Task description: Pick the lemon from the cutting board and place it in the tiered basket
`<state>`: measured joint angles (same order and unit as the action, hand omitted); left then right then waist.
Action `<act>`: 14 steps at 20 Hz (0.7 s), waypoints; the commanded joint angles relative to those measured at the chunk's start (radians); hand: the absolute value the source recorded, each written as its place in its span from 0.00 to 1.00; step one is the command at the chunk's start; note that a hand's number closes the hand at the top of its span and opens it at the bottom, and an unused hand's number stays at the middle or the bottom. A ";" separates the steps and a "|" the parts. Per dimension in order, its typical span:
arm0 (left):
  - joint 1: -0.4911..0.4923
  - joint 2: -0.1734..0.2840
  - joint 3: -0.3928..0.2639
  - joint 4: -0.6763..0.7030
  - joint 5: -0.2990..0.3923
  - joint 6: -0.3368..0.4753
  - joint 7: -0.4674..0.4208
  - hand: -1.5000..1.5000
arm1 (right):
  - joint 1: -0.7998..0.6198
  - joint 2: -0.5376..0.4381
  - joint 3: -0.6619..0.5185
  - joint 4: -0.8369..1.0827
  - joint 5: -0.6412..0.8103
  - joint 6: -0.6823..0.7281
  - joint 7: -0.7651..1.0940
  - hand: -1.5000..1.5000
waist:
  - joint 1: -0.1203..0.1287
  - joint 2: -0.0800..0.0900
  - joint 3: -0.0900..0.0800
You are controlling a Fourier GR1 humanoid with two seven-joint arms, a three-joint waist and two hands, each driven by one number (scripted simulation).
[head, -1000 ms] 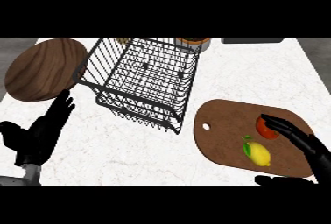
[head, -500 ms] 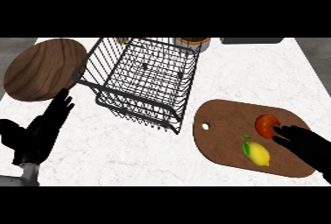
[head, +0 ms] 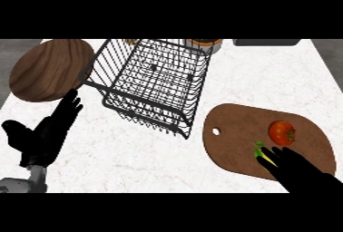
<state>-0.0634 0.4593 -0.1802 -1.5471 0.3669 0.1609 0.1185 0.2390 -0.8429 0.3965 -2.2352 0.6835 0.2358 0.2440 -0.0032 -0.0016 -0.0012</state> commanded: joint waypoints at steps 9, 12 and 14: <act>-0.006 -0.072 0.033 0.008 -0.074 -0.029 0.026 0.50 | -0.039 0.219 0.051 0.289 0.243 -0.075 -0.014 0.00 | 0.001 0.001 0.001; 0.055 -0.085 0.027 -0.030 -0.091 -0.031 0.001 0.50 | -0.096 0.264 0.061 0.489 0.298 -0.168 -0.113 0.00 | 0.010 0.002 0.002; -0.008 -0.070 0.082 -0.006 -0.071 -0.073 0.052 0.50 | -0.098 0.297 0.052 0.489 0.335 -0.168 -0.107 0.00 | 0.004 0.001 0.001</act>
<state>-0.0778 0.4083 -0.1150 -1.5397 0.3109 0.1057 0.1546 0.1510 -0.6029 0.4413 -1.8381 0.9433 0.1241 0.1731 0.0014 0.0001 0.0003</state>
